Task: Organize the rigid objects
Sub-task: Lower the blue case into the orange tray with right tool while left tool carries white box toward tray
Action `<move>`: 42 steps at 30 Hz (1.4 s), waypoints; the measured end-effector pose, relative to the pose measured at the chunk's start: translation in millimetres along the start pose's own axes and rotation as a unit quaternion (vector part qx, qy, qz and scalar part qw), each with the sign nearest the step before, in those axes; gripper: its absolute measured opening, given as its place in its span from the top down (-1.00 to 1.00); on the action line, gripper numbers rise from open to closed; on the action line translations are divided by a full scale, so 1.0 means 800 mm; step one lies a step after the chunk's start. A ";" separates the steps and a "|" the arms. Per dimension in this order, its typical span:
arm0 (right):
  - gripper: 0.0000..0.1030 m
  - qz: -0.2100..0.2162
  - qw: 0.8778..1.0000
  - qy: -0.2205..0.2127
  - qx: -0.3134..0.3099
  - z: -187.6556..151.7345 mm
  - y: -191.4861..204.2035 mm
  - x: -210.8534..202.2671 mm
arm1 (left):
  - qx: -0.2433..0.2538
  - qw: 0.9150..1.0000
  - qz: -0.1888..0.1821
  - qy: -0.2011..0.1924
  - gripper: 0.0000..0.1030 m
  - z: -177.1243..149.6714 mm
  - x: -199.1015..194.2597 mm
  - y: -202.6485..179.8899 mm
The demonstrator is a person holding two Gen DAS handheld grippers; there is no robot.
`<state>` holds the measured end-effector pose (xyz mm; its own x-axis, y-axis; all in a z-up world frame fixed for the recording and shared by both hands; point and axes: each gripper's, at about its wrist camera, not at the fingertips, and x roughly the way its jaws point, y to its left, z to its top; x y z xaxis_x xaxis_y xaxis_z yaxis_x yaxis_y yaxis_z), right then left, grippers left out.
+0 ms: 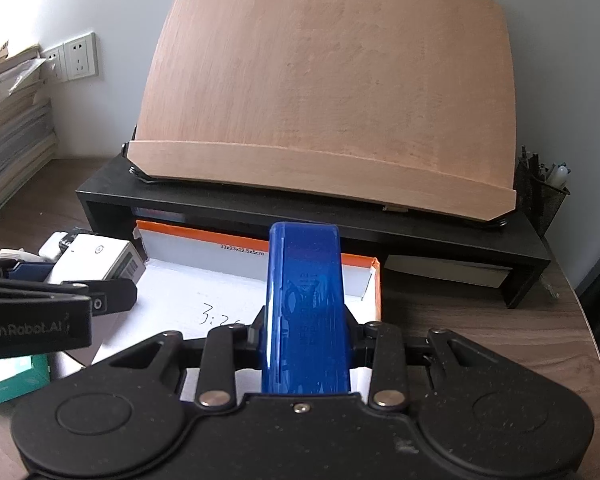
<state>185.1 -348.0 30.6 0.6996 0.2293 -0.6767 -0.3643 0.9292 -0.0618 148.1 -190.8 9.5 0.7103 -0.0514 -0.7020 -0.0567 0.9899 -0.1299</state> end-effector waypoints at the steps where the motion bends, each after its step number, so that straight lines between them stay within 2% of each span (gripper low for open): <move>1: 0.21 -0.002 1.000 0.001 -0.002 0.001 0.001 0.002 | 0.000 1.000 -0.001 0.001 -0.15 0.000 0.002 0.001; 22: 0.21 -0.007 1.000 0.021 -0.020 0.013 0.028 0.030 | -0.005 1.000 -0.010 0.009 -0.15 0.006 0.017 0.020; 42: 0.21 -0.019 0.999 0.033 -0.021 0.007 0.024 0.042 | -0.007 1.000 -0.007 0.010 -0.15 0.007 0.024 0.021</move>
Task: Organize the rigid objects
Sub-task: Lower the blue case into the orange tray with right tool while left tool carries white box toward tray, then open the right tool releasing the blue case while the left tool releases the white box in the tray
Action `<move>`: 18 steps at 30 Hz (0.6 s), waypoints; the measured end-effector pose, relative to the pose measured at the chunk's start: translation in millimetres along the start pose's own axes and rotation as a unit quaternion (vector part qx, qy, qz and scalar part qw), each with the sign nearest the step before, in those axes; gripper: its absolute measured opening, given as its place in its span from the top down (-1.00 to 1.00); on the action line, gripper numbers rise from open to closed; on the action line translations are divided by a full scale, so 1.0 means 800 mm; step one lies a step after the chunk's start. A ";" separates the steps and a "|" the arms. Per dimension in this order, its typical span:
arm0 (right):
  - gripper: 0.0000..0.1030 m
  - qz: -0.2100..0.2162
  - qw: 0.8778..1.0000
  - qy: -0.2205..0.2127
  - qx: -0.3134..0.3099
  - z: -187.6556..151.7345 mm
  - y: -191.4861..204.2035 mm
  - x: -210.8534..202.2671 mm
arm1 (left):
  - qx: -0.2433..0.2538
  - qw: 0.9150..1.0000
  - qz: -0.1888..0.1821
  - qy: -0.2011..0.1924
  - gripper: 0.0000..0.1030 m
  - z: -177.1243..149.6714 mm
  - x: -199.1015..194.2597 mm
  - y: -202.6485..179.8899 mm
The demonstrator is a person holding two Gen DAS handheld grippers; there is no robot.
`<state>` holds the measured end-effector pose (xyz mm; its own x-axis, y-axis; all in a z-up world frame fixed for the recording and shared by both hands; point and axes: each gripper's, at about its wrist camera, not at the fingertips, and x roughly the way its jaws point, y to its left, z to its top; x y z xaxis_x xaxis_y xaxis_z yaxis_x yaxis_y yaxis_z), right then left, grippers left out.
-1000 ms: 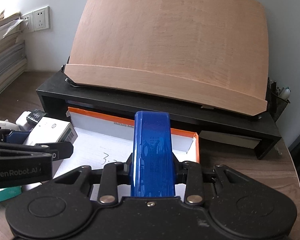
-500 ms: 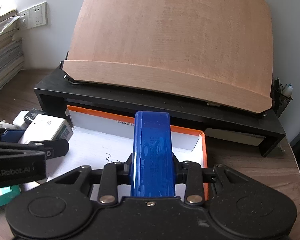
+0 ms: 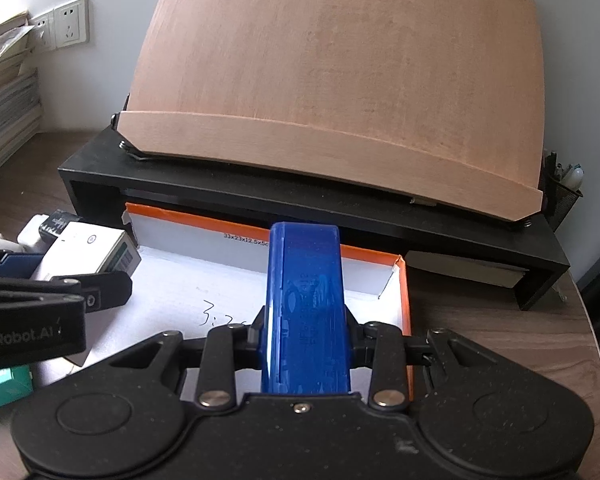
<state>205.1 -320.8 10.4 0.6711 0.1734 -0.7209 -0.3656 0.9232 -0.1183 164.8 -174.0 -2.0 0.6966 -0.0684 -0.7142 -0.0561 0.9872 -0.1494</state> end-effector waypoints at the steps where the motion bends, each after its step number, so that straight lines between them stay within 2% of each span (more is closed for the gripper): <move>1: 0.21 0.000 1.000 0.002 0.000 0.000 0.000 0.001 | 0.000 1.000 0.001 0.001 -0.15 0.000 0.001 0.000; 14: 0.21 0.007 1.000 0.009 -0.003 0.004 -0.009 0.014 | -0.004 1.000 0.002 0.012 -0.16 0.004 0.018 -0.002; 18: 0.20 0.045 0.999 0.006 0.019 0.006 -0.019 0.014 | -0.003 1.000 0.004 0.016 -0.16 0.005 0.023 -0.005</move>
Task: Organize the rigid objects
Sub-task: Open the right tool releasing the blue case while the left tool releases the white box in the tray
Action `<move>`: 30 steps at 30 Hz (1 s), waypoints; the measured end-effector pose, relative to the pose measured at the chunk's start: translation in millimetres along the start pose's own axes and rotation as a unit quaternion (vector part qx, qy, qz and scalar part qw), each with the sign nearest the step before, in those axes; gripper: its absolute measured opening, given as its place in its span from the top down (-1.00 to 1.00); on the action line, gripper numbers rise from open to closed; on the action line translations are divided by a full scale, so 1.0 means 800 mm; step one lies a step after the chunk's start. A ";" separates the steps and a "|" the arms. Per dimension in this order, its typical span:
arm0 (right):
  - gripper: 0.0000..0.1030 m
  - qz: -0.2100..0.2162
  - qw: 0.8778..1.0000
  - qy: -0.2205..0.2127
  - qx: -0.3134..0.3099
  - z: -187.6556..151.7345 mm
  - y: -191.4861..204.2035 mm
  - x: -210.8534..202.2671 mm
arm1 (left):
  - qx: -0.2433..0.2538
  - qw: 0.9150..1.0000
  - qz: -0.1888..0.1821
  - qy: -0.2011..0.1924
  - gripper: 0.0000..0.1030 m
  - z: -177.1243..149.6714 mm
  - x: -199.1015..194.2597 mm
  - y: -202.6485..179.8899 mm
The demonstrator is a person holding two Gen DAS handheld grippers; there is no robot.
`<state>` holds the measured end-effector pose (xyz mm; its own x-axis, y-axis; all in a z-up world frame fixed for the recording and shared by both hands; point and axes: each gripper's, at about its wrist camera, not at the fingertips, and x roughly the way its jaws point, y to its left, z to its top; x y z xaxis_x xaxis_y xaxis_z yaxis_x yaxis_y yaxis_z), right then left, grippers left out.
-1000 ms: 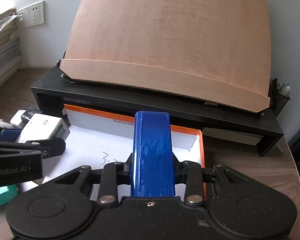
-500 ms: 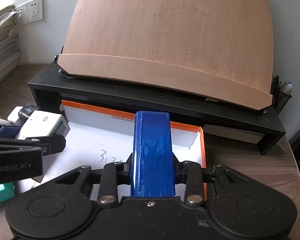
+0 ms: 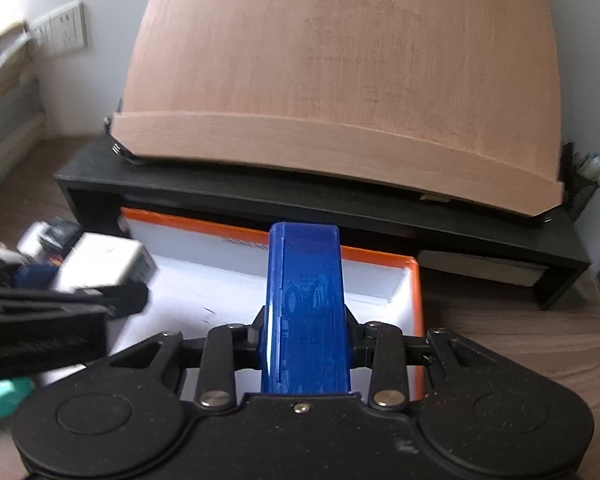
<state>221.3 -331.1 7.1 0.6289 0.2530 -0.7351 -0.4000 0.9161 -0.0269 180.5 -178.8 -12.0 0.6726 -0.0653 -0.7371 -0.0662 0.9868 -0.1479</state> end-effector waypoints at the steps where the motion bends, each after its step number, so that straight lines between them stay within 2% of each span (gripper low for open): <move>1: 0.19 0.017 1.000 -0.003 0.006 0.001 -0.004 -0.001 | 0.000 1.000 0.001 0.002 -0.15 0.000 0.002 -0.001; 2: 0.09 0.022 1.000 -0.006 0.007 0.001 -0.006 -0.001 | 0.000 1.000 0.001 0.004 -0.15 0.001 0.004 -0.001; 3: -0.30 0.004 1.000 -0.008 0.002 0.001 -0.008 -0.001 | 0.001 1.000 0.002 0.006 -0.16 0.001 0.006 -0.002; 4: -0.45 -0.020 1.000 -0.011 -0.004 0.001 -0.009 -0.001 | 0.002 1.000 0.003 0.007 -0.16 0.001 0.007 -0.003; 6: -0.41 -0.053 0.998 -0.028 -0.003 -0.001 -0.019 -0.008 | 0.004 1.000 0.001 0.009 -0.16 0.003 0.010 -0.006; 9: -0.41 -0.071 0.996 -0.044 0.012 -0.001 -0.038 -0.022 | 0.013 1.000 -0.004 0.012 -0.16 0.005 0.017 -0.016; 17: -0.42 -0.080 0.992 -0.090 0.036 -0.008 -0.060 -0.072 | 0.039 0.999 -0.023 0.016 -0.16 0.010 0.034 -0.047; 18: -0.42 -0.080 0.992 -0.093 0.040 -0.009 -0.061 -0.077 | 0.043 0.999 -0.022 0.017 -0.19 0.011 0.036 -0.050; 19: -0.42 -0.079 0.991 -0.095 0.042 -0.007 -0.060 -0.080 | 0.046 0.999 -0.022 0.019 -0.35 0.012 0.037 -0.053; 22: -0.44 -0.084 0.990 -0.103 0.039 -0.007 -0.057 -0.090 | 0.050 0.998 -0.023 0.015 -0.58 0.012 0.031 -0.055; 30: -0.50 -0.080 0.990 -0.104 0.044 -0.011 -0.041 -0.109 | 0.054 0.999 0.000 0.008 -0.79 0.014 -0.010 -0.046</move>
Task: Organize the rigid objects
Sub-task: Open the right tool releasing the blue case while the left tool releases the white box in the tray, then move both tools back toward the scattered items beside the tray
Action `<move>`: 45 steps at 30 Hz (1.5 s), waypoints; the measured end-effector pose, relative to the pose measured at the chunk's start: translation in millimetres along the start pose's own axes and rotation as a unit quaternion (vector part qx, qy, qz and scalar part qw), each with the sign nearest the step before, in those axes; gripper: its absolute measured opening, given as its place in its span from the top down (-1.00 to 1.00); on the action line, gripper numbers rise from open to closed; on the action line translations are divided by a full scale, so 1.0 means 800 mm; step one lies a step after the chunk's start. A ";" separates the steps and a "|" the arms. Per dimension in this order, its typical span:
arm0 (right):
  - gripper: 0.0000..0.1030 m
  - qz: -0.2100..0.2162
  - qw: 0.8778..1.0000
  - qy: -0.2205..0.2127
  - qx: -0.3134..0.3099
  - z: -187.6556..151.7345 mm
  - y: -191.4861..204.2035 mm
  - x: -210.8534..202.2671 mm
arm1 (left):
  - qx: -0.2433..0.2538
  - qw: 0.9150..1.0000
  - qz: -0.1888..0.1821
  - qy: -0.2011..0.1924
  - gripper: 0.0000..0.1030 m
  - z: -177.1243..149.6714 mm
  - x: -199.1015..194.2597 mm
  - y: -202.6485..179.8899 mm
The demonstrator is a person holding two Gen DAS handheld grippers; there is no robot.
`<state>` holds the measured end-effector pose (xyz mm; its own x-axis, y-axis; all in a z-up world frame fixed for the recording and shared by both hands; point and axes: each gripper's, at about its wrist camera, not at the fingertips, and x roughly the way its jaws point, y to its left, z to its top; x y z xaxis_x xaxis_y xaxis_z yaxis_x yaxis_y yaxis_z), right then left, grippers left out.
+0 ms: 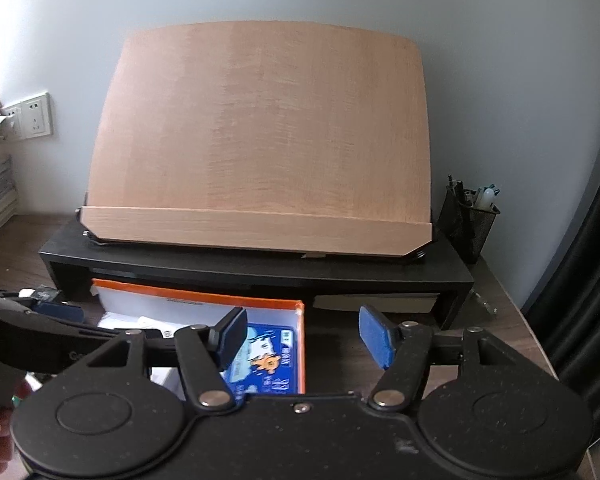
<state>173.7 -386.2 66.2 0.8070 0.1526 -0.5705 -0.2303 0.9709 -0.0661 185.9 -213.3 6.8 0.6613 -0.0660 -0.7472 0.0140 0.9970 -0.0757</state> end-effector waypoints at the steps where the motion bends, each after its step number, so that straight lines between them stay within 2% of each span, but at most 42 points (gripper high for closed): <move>1: -0.50 0.000 1.000 0.000 0.000 -0.001 0.004 -0.003 | 0.000 1.000 0.004 -0.001 -0.81 -0.001 -0.005 0.002; 8: -0.54 0.010 1.000 0.016 0.021 -0.006 0.030 -0.020 | 0.002 1.000 0.021 -0.006 -0.88 -0.007 -0.039 0.026; 21: -0.57 0.023 0.999 0.039 0.014 -0.020 0.084 -0.043 | -0.015 1.000 0.015 -0.006 -0.90 -0.038 -0.077 0.075; 32: -0.58 0.065 0.996 0.050 -0.017 -0.018 0.151 -0.046 | -0.055 0.998 0.036 -0.008 -0.90 -0.058 -0.101 0.140; 45: -0.59 0.115 0.989 0.078 -0.050 -0.036 0.223 -0.043 | -0.097 0.994 0.057 -0.009 -0.92 -0.093 -0.125 0.219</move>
<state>89.5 -223.1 50.4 0.6346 0.3292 -0.6992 -0.4575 0.8892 0.0033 66.4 -34.8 18.8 0.6639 0.0496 -0.7461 -0.2055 0.9715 -0.1182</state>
